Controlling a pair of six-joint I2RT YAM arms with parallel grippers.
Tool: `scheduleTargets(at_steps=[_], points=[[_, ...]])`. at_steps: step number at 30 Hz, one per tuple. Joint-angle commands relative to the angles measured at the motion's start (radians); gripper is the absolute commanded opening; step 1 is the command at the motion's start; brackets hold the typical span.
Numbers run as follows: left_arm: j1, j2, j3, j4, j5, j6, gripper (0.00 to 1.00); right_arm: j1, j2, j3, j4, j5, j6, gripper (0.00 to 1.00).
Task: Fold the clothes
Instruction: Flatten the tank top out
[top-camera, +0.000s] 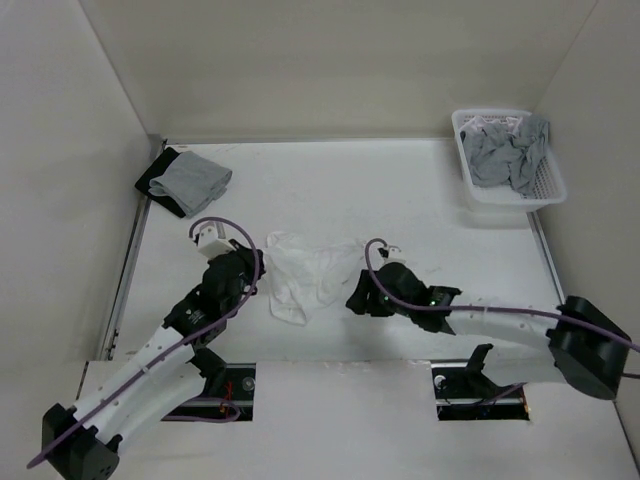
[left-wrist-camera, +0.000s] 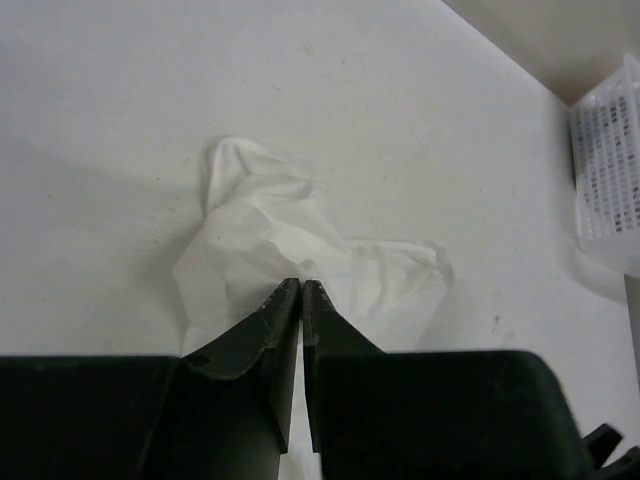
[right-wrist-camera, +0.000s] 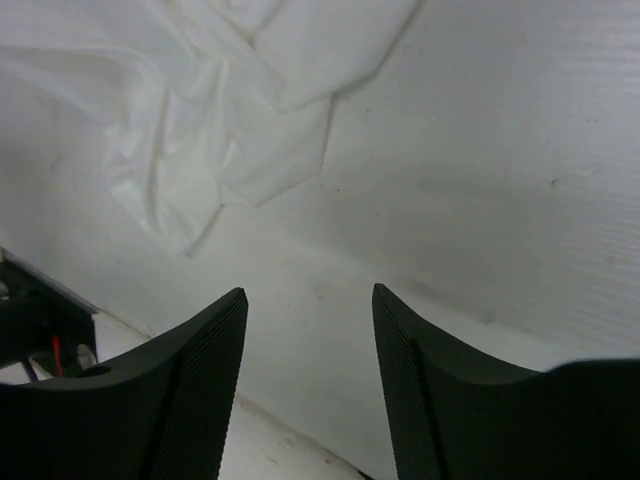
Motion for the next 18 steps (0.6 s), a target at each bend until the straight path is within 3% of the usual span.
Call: scheduleTargets(at_steps=[1, 4, 6, 8, 11, 12, 16, 18], points=[[0.059, -0.085, -0.019, -0.013, 0.026, -0.04, 0.05, 0.012, 0.131, 0.063, 0.219, 0.038, 0.06, 0.6], [0.099, -0.108, -0.044, -0.016, 0.077, -0.041, 0.05, -0.009, 0.316, 0.138, 0.276, 0.026, 0.082, 0.64], [0.13, -0.118, -0.062, -0.018, 0.112, -0.048, 0.05, -0.03, 0.418, 0.184, 0.303, 0.021, 0.094, 0.61], [0.16, -0.125, -0.079, -0.013, 0.146, -0.044, 0.06, -0.063, 0.52, 0.233, 0.339, -0.008, 0.108, 0.45], [0.208, -0.125, -0.103, 0.0, 0.201, -0.041, 0.06, -0.159, 0.62, 0.276, 0.421, -0.068, 0.123, 0.05], [0.222, -0.123, -0.11, 0.002, 0.219, -0.037, 0.07, -0.199, 0.626, 0.284, 0.434, -0.061, 0.122, 0.01], [0.271, -0.103, -0.139, 0.007, 0.296, -0.018, 0.08, -0.384, 0.551, 0.322, 0.394, -0.027, 0.03, 0.0], [0.28, -0.082, -0.159, 0.02, 0.322, -0.012, 0.08, -0.46, 0.534, 0.374, 0.365, -0.04, -0.033, 0.11]])
